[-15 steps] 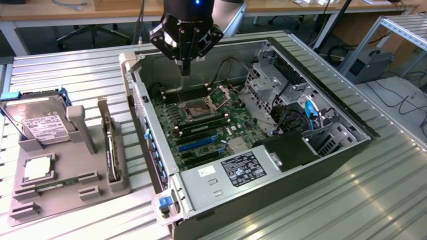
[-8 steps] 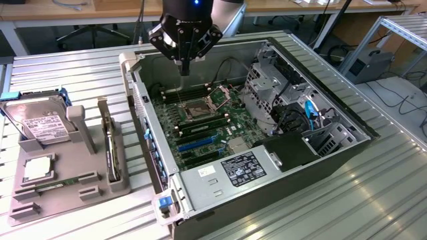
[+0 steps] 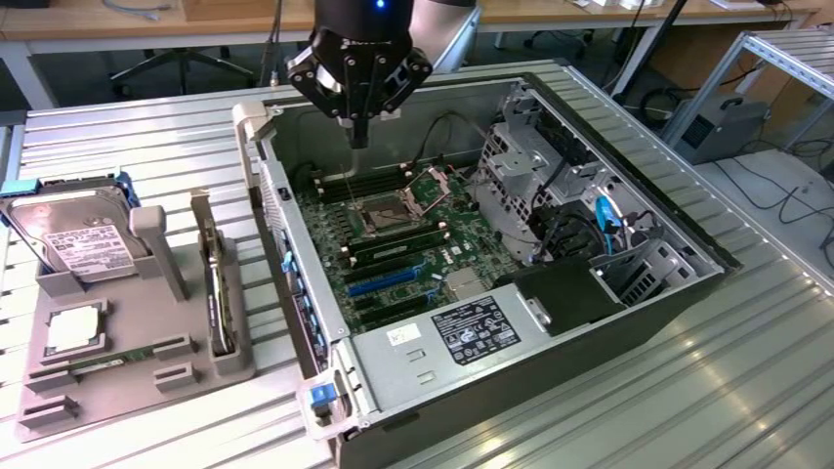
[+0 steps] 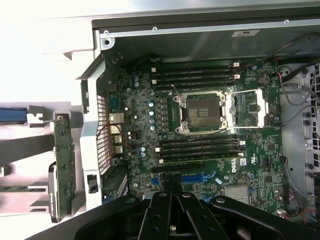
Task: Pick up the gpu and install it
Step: 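Reach for the gpu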
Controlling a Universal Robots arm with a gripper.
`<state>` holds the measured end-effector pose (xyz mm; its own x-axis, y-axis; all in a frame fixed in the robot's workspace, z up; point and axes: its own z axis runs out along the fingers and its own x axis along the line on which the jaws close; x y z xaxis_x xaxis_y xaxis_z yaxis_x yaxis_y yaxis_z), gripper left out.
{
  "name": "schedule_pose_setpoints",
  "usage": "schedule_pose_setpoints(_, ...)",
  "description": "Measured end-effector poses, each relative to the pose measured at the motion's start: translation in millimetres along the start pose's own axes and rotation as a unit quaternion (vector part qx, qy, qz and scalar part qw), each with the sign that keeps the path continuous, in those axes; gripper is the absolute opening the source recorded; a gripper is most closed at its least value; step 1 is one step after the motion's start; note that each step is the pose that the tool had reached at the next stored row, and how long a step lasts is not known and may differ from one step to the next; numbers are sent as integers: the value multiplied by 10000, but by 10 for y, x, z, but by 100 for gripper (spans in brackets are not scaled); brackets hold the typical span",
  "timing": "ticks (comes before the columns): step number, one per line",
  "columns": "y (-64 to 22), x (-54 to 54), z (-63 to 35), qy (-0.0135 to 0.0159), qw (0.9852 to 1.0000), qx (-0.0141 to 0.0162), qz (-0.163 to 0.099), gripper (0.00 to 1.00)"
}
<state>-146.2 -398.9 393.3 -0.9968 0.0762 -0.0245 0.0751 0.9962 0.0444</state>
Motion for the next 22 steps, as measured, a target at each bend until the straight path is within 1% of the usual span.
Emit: schedule_pose_setpoints(22,-4,58,-2,0,10000,0,0,11)
